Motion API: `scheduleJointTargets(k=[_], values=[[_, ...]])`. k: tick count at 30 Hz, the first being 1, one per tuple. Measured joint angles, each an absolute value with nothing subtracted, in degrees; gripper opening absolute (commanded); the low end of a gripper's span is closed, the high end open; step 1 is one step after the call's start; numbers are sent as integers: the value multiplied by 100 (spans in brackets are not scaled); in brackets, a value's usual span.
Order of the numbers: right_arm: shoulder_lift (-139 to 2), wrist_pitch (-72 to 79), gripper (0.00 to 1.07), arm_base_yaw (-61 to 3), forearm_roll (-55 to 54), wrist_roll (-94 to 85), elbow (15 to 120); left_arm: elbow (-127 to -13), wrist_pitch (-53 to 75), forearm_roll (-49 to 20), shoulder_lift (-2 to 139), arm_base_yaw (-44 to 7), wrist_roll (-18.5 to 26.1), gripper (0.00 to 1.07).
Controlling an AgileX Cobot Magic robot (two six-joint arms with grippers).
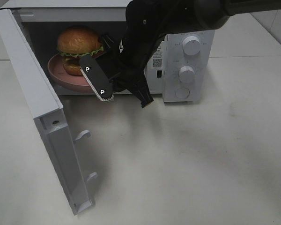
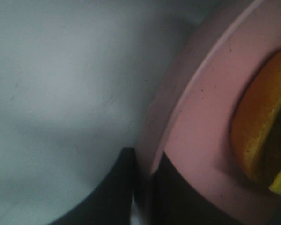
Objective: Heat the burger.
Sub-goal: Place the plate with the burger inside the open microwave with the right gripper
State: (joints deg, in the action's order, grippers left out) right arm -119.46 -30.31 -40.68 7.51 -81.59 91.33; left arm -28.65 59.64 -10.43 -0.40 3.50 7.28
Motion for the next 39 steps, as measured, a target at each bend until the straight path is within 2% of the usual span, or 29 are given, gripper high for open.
scheduleJointTargets(k=[10,20,29,37,39], values=[[-12599,-3472,4,-4022,1369,-7013,10193,-2865,5964,-1043,-40,350,728,100],[-13149,-3581,5,-3976,1530,-6904,11018,-2865,5964,-1043,-40,350,728,100],[-13499,-3610,8,-3867,1530,-6887,11310,-2865,5964,-1043,-40,350,728,100],[-13631,-3191,14,-3850,1507,-6887,11373,-2865,5964,-1043,-34,350,728,100],[-13671,-3054,21,-3804,1507,-6887,11379,-2865,5964,-1043,-23,350,728,100]])
